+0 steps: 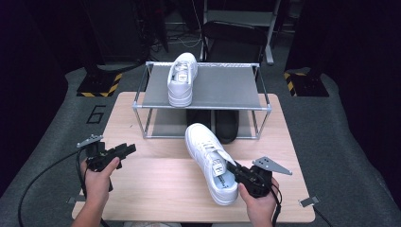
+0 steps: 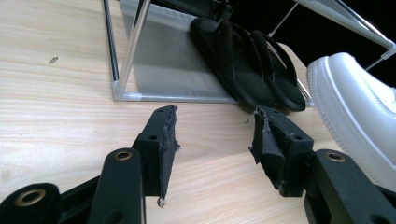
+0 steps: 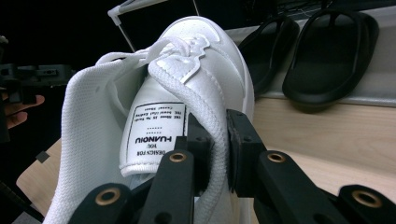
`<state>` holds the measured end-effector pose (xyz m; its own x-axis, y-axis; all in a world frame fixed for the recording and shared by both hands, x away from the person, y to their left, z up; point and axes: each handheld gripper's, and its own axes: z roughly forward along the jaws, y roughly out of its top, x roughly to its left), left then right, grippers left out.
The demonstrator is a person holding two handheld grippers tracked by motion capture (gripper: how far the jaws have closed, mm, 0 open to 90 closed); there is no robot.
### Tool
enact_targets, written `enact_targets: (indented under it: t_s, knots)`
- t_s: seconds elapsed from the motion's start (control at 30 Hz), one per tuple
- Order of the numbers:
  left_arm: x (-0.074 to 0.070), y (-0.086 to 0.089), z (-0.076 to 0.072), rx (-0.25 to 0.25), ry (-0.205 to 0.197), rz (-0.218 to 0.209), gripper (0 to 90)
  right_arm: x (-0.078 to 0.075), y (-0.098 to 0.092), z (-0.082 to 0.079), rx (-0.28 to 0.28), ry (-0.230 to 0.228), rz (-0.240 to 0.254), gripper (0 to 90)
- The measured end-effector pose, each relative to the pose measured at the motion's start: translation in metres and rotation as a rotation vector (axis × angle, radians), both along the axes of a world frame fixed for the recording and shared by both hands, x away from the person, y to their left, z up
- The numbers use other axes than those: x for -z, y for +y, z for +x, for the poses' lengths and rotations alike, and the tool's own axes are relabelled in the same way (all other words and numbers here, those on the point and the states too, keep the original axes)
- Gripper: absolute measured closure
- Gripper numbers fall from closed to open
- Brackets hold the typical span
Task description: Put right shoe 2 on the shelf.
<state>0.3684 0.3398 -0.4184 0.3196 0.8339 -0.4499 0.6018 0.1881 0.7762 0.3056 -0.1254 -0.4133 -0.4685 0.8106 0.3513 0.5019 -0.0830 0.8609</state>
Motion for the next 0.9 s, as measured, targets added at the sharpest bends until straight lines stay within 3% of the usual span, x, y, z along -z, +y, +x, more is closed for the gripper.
enact_targets:
  t_s: [0.47, 0.9]
  knots:
    - [0.0, -0.002, 0.0, 0.001, 0.009, -0.009, 49.1, -0.029, -0.015, -0.004, 0.001, -0.03, -0.01, 80.8]
    - [0.001, 0.002, 0.0, -0.004, 0.001, 0.002, 48.8, -0.038, -0.019, -0.005, -0.001, -0.037, -0.002, 80.8]
